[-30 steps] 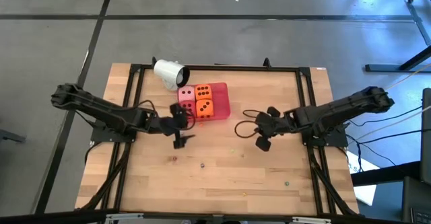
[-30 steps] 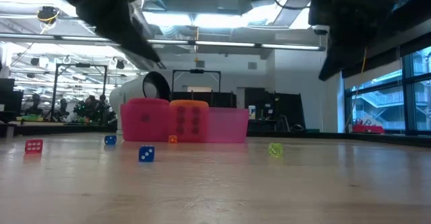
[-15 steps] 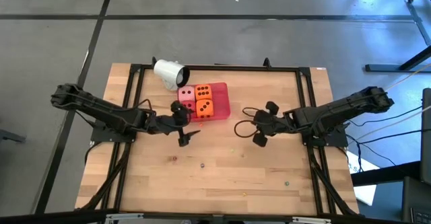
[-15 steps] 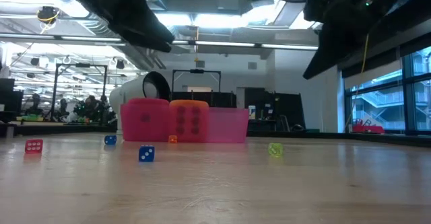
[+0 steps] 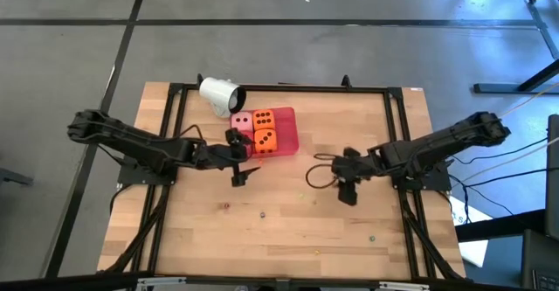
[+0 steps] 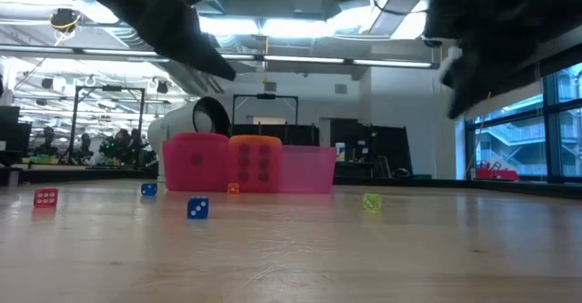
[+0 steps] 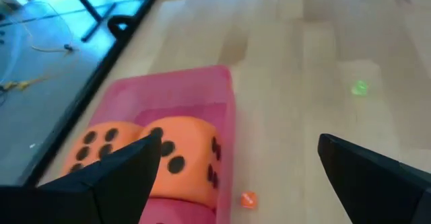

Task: Pick & Place Dice
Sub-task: Put the small green dice into the red bin

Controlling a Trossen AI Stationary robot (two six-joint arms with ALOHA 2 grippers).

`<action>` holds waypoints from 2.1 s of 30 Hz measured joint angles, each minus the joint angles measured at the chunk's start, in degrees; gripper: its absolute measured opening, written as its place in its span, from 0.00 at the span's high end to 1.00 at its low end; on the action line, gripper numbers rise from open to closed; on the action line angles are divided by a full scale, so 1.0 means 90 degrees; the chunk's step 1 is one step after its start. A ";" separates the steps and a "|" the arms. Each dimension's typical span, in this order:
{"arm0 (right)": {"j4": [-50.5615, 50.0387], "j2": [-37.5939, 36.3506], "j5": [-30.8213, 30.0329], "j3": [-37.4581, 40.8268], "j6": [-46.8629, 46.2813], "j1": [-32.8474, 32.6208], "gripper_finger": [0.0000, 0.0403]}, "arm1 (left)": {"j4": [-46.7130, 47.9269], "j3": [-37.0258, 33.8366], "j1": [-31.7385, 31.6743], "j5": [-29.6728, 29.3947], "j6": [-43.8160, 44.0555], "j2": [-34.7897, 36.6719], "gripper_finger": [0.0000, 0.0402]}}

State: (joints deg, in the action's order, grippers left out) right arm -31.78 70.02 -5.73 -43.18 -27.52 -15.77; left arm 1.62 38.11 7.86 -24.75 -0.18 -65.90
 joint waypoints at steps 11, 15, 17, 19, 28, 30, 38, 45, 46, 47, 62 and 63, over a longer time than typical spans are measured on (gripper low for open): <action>-0.0475 0.0002 0.1436 0.0000 -0.3114 -0.1534 0.38 | -0.0120 0.0000 -0.0459 0.1032 -0.0565 -0.0540 0.27; -0.0541 0.0112 0.1538 -0.0002 -0.4549 -0.2129 0.40 | -0.0569 0.0006 -0.0596 0.1140 -0.1174 -0.0600 0.39; -0.0582 0.0245 0.1795 -0.0002 -0.5303 -0.2387 0.41 | -0.0736 0.0067 -0.0660 0.1372 -0.1498 -0.0596 0.47; -0.0618 0.0424 0.2026 -0.0002 -0.6199 -0.2658 0.43 | -0.0846 0.0167 -0.0728 0.1508 -0.1730 -0.0596 0.54; -0.0471 0.1420 0.2782 -0.0005 -0.8679 -0.3504 0.48 | -0.1921 0.0367 -0.1167 0.1053 -0.2278 -0.0594 0.72; -0.0360 0.1561 0.2605 -0.0005 -0.8726 -0.3535 0.48 | -0.1965 0.0367 -0.1271 0.1049 -0.2282 -0.0594 0.74; 0.0147 0.1925 0.2400 -0.0005 -0.9040 -0.3610 0.48 | -0.2260 0.0367 -0.1565 0.1048 -0.2293 -0.0594 0.73; 0.0210 0.2296 0.2384 -0.0005 -0.9871 -0.3863 0.48 | -0.2581 0.0367 -0.1640 0.1046 -0.2441 -0.0594 0.73; 0.0214 0.2340 0.2359 -0.0005 -0.9895 -0.3869 0.48 | -0.2588 0.0367 -0.1640 0.1045 -0.2443 -0.0594 0.73; 0.0259 0.2391 0.2306 -0.0005 -0.9895 -0.3868 0.48 | -0.2591 0.0367 -0.1640 0.1046 -0.2441 -0.0594 0.73; 0.0188 0.2545 0.2306 -0.0024 -0.9679 -0.3854 0.61 | -0.2634 0.0367 -0.1635 0.1599 -0.2383 -0.0594 0.73; 0.0187 0.2545 0.2304 -0.0021 -0.9679 -0.3854 0.62 | -0.2634 0.0367 -0.1635 0.1600 -0.2383 -0.0594 0.73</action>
State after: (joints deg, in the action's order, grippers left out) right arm -30.09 92.92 15.00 -43.37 -114.63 -50.46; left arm -22.09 41.41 -6.85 -10.35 -21.63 -71.24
